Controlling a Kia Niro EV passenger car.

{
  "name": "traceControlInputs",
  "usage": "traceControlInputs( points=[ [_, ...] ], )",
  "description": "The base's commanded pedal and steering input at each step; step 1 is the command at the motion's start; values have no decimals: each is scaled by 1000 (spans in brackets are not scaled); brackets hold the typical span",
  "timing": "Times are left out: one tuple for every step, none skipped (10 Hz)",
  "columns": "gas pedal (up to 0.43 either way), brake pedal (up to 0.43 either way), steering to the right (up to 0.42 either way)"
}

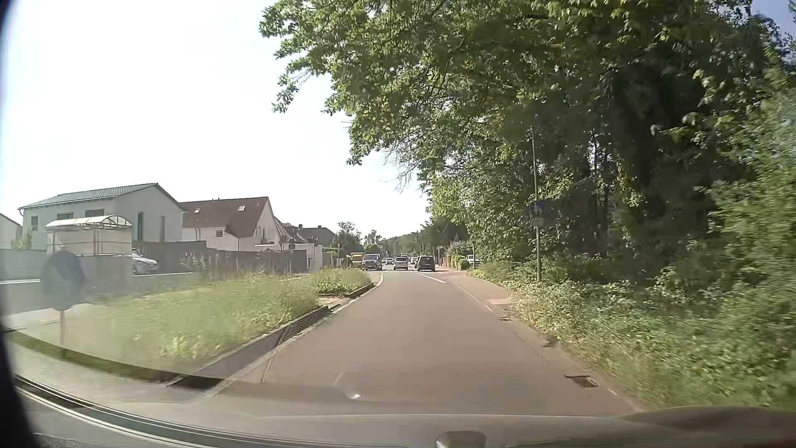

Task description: Follow the waypoints while adhering to traffic rules and regulations

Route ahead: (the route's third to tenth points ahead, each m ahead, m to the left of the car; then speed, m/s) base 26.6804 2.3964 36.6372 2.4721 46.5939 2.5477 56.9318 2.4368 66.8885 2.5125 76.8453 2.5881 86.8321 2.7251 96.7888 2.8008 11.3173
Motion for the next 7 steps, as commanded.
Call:
traceControlInputs(
  points=[
    [0, 30, -4],
    [0, 30, -5],
    [0, 30, -6],
    [0, 30, -7],
    [0, 30, -8],
    [0, 30, -8],
    [0, 24, -8]
  ],
)
